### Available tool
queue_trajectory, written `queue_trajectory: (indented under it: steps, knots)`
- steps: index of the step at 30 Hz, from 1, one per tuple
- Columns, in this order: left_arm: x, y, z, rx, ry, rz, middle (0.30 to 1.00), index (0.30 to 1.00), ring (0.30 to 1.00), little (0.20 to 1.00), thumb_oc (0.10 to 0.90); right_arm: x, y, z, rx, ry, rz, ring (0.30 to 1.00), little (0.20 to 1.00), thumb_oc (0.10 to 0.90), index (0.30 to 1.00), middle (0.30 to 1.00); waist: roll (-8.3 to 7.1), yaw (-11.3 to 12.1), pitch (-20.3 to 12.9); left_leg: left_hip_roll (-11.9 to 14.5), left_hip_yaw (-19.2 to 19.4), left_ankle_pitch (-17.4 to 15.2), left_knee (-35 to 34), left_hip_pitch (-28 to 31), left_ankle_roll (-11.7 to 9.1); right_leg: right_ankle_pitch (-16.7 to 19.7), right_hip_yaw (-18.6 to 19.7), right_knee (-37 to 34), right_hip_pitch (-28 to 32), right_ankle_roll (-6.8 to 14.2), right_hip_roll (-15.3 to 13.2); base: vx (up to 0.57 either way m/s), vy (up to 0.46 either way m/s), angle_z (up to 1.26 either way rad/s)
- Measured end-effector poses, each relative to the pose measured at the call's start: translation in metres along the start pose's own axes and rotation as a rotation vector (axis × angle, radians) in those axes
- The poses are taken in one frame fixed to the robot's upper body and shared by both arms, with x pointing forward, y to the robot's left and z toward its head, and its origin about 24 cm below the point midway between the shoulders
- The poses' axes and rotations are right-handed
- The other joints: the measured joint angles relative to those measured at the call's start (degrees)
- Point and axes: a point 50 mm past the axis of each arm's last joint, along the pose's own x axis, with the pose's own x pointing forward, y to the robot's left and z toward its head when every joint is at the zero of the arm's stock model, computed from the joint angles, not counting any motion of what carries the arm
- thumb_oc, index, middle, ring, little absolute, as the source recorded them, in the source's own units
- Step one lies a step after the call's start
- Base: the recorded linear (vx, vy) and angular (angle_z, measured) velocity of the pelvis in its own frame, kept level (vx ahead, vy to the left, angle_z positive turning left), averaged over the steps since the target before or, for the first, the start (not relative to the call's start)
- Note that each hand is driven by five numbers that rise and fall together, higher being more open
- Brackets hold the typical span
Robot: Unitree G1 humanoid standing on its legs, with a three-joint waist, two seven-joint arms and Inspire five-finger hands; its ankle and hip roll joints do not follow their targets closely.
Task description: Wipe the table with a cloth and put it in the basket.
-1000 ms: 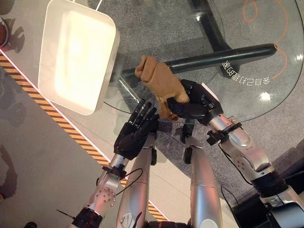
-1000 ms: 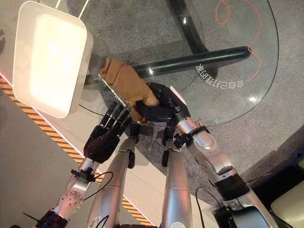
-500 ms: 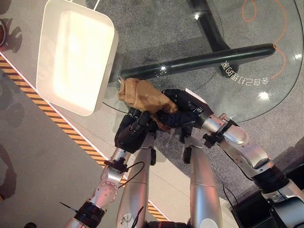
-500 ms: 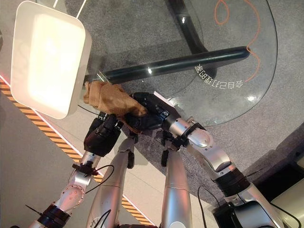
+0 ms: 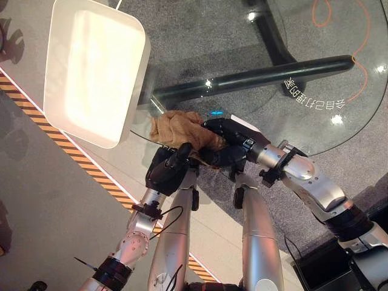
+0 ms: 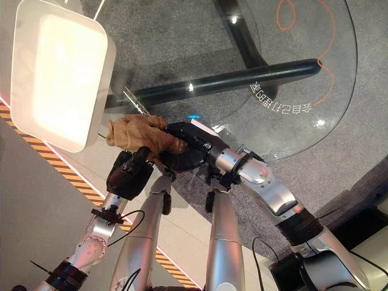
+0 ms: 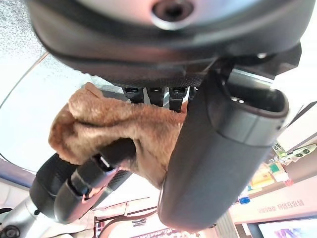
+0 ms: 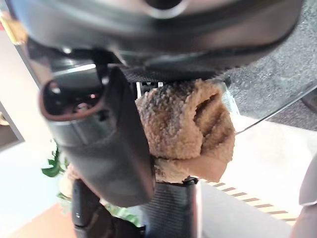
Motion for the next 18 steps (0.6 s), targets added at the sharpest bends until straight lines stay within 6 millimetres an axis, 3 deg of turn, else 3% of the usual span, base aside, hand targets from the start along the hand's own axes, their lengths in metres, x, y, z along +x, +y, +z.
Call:
queue_trajectory:
  steps: [7, 18]
  knots:
    - [-0.003, 0.002, -0.005, -0.045, 0.001, 0.048, 0.9, 0.9, 0.9, 0.9, 0.8, 0.005, 0.011, 0.008, -0.196, 0.04, 0.004, 0.3, 0.2, 0.1, 0.3, 0.3, 0.0, -0.1, 0.0, 0.0, 0.0, 0.1, -0.3, 0.0, 0.0, 0.0, 0.0, -0.2, 0.0, 0.0, 0.0, 0.0, 0.004, 0.0]
    - [0.001, 0.0, -0.007, -0.154, -0.078, 0.075, 0.9, 0.9, 0.9, 0.9, 0.8, 0.012, 0.017, 0.017, -0.326, 0.005, -0.055, 0.3, 0.2, 0.1, 0.3, 0.3, -0.24, -0.4, 0.0, 0.1, 0.0, 0.4, -0.8, 0.4, 0.0, 0.0, 0.0, 0.0, 0.0, 0.1, -0.2, 0.0, 0.008, 0.01]
